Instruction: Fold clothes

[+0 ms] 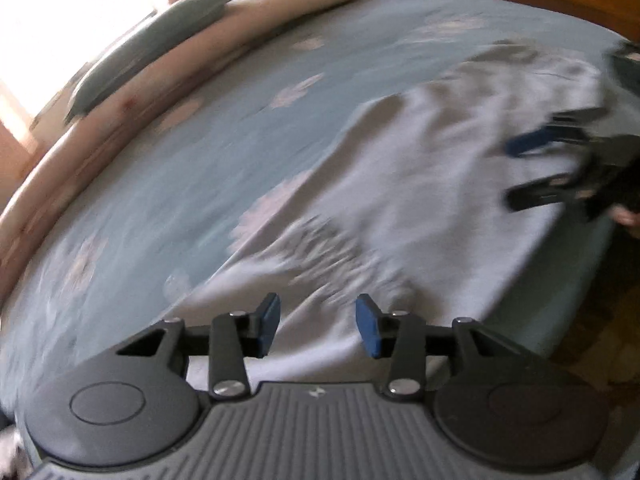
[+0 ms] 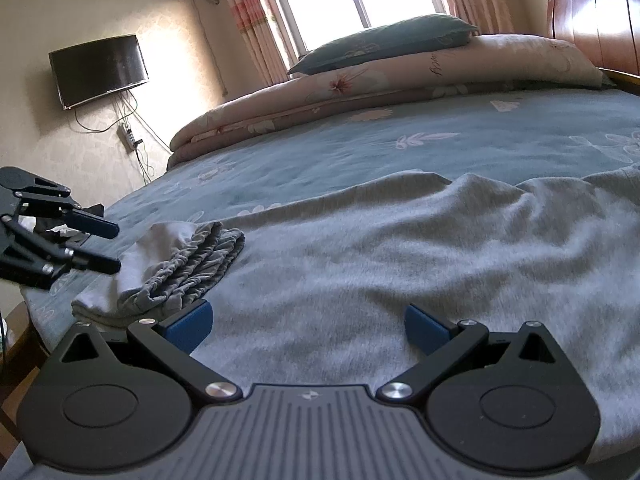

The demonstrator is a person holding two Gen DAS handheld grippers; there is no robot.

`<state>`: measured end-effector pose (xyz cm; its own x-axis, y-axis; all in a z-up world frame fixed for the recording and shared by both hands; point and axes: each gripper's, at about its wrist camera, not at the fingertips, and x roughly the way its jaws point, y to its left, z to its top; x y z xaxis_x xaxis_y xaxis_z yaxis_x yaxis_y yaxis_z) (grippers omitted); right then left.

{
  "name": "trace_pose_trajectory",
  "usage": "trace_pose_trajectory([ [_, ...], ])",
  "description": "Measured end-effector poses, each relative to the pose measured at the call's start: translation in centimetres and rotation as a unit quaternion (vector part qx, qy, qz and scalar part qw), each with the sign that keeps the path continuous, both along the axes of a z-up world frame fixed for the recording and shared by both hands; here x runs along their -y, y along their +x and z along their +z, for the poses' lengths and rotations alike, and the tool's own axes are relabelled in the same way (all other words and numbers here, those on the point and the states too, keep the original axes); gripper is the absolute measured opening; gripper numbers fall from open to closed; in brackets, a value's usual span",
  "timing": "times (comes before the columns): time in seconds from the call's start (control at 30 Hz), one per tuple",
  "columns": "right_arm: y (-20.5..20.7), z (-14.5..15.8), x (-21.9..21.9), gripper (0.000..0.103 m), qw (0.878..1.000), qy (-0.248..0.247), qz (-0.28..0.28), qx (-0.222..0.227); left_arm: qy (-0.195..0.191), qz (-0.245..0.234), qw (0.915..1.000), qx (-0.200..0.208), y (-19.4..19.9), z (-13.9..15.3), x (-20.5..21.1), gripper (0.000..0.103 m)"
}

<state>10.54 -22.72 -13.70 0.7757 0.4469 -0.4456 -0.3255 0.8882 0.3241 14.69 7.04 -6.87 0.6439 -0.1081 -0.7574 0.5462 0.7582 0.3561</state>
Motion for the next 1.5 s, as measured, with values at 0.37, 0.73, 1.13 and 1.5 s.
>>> trace_pose_trajectory([
  [0.37, 0.1, 0.0, -0.2, 0.103, 1.0, -0.008, 0.0, 0.0, -0.036, 0.042, 0.996, -0.071, 0.7, -1.7, -1.5, 0.043],
  [0.73, 0.1, 0.0, -0.3, 0.103, 1.0, -0.012, 0.002, -0.001, -0.12, 0.09, 0.9819, -0.116, 10.6, -3.1, -0.4, 0.044],
  [1.13, 0.2, 0.0, -0.3, 0.103, 1.0, -0.011, 0.003, -0.004, -0.186, 0.144, 0.9638, -0.125, 9.3, 0.3, -4.4, 0.058],
  [1.5, 0.0, -0.1, -0.9, 0.103, 0.999, -0.037, 0.005, 0.001, -0.182, 0.187, 0.9441, -0.202, 4.9, -4.0, -5.8, 0.06],
])
